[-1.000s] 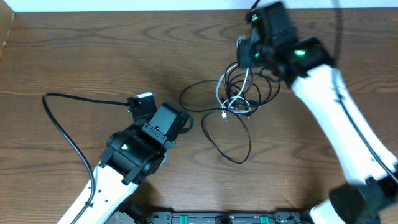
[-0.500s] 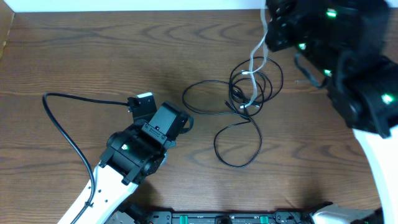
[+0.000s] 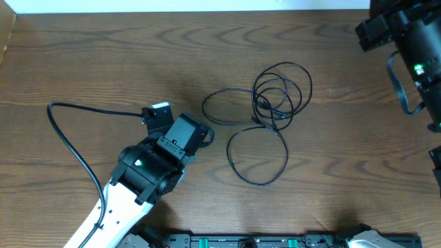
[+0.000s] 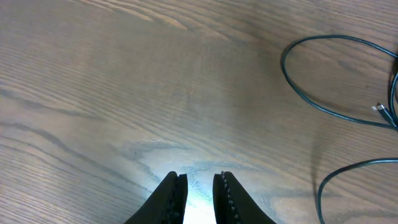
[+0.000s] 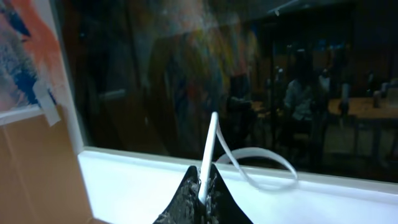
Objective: Untangle cables
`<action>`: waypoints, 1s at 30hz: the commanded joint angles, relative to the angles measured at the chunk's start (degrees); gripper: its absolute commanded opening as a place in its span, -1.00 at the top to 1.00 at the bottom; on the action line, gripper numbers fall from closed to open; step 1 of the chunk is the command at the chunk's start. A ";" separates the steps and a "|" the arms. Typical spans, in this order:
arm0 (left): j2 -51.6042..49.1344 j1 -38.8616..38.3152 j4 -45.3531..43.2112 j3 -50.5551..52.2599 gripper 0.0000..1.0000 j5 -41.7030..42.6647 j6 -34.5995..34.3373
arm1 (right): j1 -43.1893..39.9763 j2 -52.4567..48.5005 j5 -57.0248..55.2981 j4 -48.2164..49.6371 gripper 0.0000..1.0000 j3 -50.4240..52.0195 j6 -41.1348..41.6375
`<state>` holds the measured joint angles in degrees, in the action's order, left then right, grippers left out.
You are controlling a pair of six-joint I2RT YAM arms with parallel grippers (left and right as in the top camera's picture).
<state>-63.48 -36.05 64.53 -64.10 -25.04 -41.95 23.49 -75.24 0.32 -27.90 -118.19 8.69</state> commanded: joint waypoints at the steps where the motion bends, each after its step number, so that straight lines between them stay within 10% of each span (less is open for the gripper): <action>1: -0.13 0.31 0.35 0.79 0.60 -1.14 0.35 | -1.11 -0.90 -0.39 -0.57 0.98 -0.31 -0.63; 8: -0.17 0.31 0.44 0.90 0.60 -0.96 0.37 | -6.27 -2.62 -11.17 -8.11 0.98 -0.31 -3.13; 20: -0.17 0.31 1.20 0.90 0.59 -0.98 0.37 | -43.52 -12.46 -40.94 -15.23 0.97 -0.28 -1.36; 30: -0.17 0.31 1.68 0.90 0.59 -0.96 0.37 | -62.88 -21.16 -25.38 -20.94 0.97 4.35 5.03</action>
<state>-63.55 -36.03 65.82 -64.10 -25.02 -41.95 -36.05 -92.62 -30.81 -47.33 -115.39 11.40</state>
